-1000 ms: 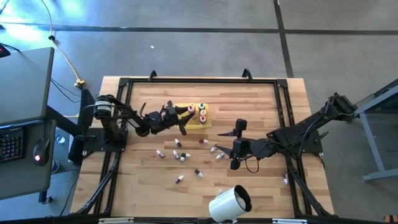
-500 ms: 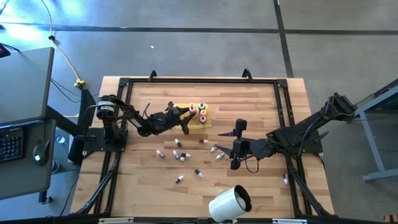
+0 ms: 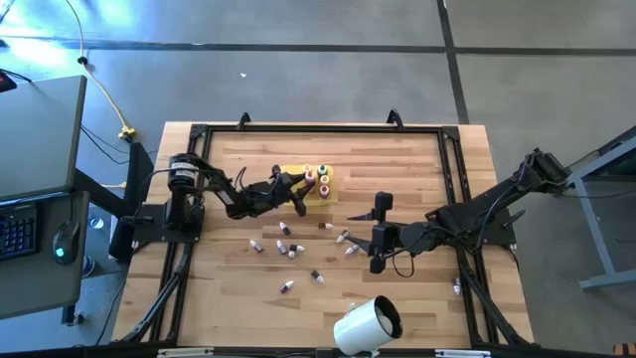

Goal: Pick & Place food coloring
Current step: Put the large orange food coloring bottle into the yellow container

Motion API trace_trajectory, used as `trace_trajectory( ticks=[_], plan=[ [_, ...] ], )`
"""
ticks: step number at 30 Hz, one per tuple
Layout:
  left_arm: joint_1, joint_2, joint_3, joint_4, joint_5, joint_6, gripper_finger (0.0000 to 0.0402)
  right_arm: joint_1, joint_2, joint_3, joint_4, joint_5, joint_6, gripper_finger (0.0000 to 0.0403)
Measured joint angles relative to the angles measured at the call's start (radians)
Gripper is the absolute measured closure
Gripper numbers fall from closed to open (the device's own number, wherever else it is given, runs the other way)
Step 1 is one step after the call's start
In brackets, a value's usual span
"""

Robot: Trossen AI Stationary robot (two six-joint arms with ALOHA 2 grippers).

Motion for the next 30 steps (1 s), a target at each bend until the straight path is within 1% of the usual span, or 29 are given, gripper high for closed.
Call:
trace_trajectory(
  ticks=[3, 7, 10, 20, 22, 26, 30],
  plan=[
    [0.000, 0.026, 0.029, -0.003, 0.004, 0.013, 0.0247, 0.000, 0.000, 0.000, 0.000, -0.001, 0.000, 0.0194],
    [0.000, 0.056, 0.051, 0.004, -0.001, -0.013, 0.0247, 0.000, 0.000, 0.000, -0.003, -0.001, 0.000, 0.0194],
    [0.000, 0.075, 0.057, 0.012, -0.024, -0.047, 0.0247, 0.000, 0.000, 0.000, -0.007, -0.002, 0.000, 0.0194],
    [0.000, 0.086, 0.058, 0.001, -0.039, -0.060, 0.0247, 0.000, 0.000, 0.000, -0.007, -0.003, 0.000, 0.0194],
    [0.000, 0.086, 0.057, -0.004, -0.035, -0.059, 0.0247, 0.000, 0.000, 0.000, -0.007, -0.003, 0.000, 0.0194],
    [0.000, 0.087, 0.055, -0.004, 0.009, -0.052, 0.0247, 0.000, 0.000, 0.000, -0.007, -0.003, 0.000, 0.0194],
    [0.000, 0.087, 0.056, -0.004, 0.011, -0.060, 0.0247, 0.000, 0.000, 0.000, -0.007, -0.003, 0.000, 0.0194]
  ],
)
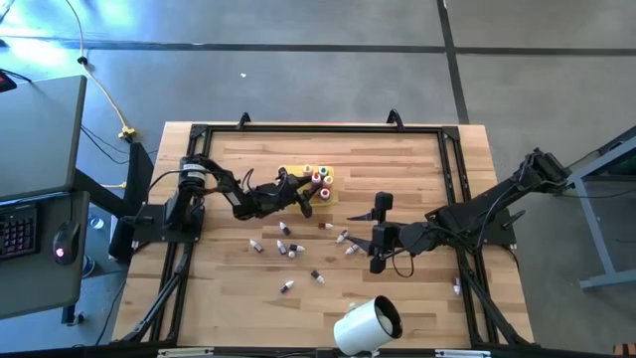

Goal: Pick & Place food coloring
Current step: Put the large orange food coloring bottle into the yellow container

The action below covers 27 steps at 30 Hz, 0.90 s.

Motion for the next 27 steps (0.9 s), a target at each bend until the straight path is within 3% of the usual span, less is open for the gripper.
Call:
trace_trajectory(
  ticks=[10, 19, 27],
  plan=[
    [0.000, 0.001, 0.000, -0.002, -0.024, -0.005, 0.0245, 0.000, 0.000, 0.000, 0.000, -0.011, 0.000, 0.0194],
    [0.000, 0.001, 0.000, 0.000, -0.031, 0.002, 0.0175, 0.000, 0.000, 0.000, 0.000, -0.039, -0.001, 0.0194],
    [0.000, 0.005, -0.003, 0.060, -0.018, 0.030, 0.0166, 0.000, 0.000, 0.000, 0.000, -0.038, -0.001, 0.0194]
  ],
)
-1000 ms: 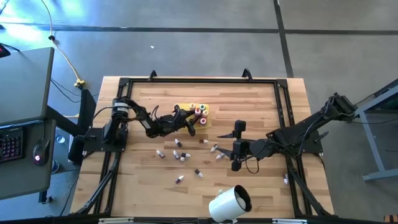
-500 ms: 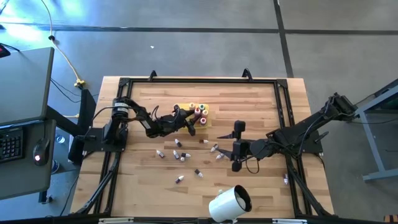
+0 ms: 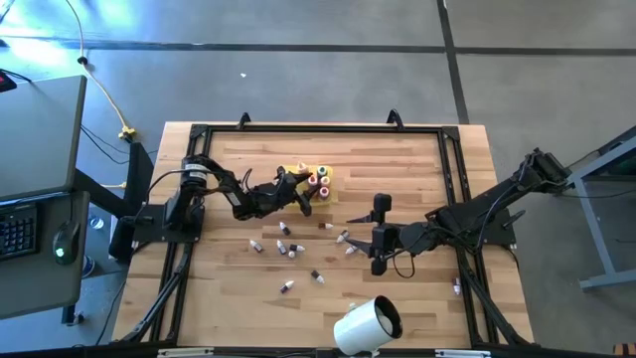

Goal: Pick & Place food coloring
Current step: Put the large orange food coloring bottle into the yellow container

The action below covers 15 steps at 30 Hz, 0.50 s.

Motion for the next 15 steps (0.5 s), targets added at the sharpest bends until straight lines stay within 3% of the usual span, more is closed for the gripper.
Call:
trace_trajectory(
  ticks=[15],
  plan=[
    [-0.001, -0.017, 0.000, 0.089, -0.004, 0.131, 0.0165, 0.000, 0.000, 0.000, 0.000, 0.001, 0.000, 0.0194]
  ],
)
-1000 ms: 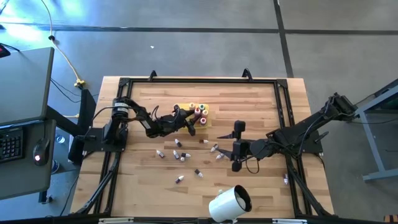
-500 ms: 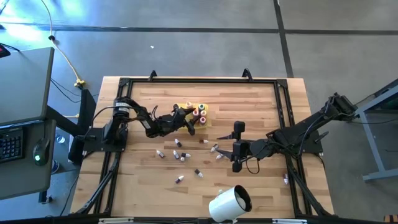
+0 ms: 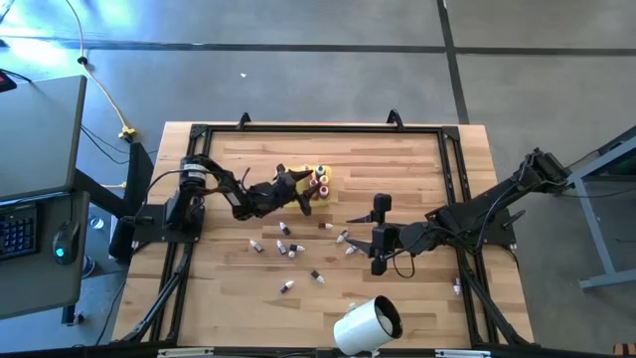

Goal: Pick & Place food coloring
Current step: Put the large orange food coloring bottle into the yellow container, then put the left small black food coloring bottle into the yellow container

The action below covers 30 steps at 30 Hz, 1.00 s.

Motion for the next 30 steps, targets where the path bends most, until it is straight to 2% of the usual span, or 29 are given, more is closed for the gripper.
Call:
trace_trajectory(
  ticks=[8, 14, 16, 19, 24, 27, 30],
  plan=[
    [0.000, -0.098, 0.001, 0.003, 0.025, 0.069, 0.0165, 0.000, 0.000, 0.000, 0.000, 0.001, 0.000, 0.0194],
    [0.000, -0.257, 0.001, -0.022, 0.109, 0.076, 0.0165, 0.000, 0.000, 0.000, 0.000, 0.001, 0.000, 0.0194],
    [0.000, -0.330, 0.002, -0.086, 0.135, 0.075, 0.0165, 0.000, 0.000, 0.000, 0.000, 0.000, 0.018, 0.0194],
    [0.000, -0.467, 0.002, -0.271, 0.183, 0.095, 0.0165, 0.000, 0.000, 0.000, -0.003, -0.016, 0.067, 0.0194],
    [-0.035, -0.736, 0.009, -0.753, 0.212, 0.104, 0.0165, -0.010, 0.027, 0.000, -0.045, -0.126, 0.140, 0.0194],
    [-0.079, -0.895, 0.035, -1.046, 0.215, 0.125, 0.0165, -0.040, 0.084, 0.002, -0.072, -0.121, 0.183, 0.0194],
    [-0.129, -1.026, 0.064, -1.251, 0.230, 0.167, 0.0165, -0.083, 0.166, 0.002, -0.099, -0.123, 0.180, 0.0194]
  ],
)
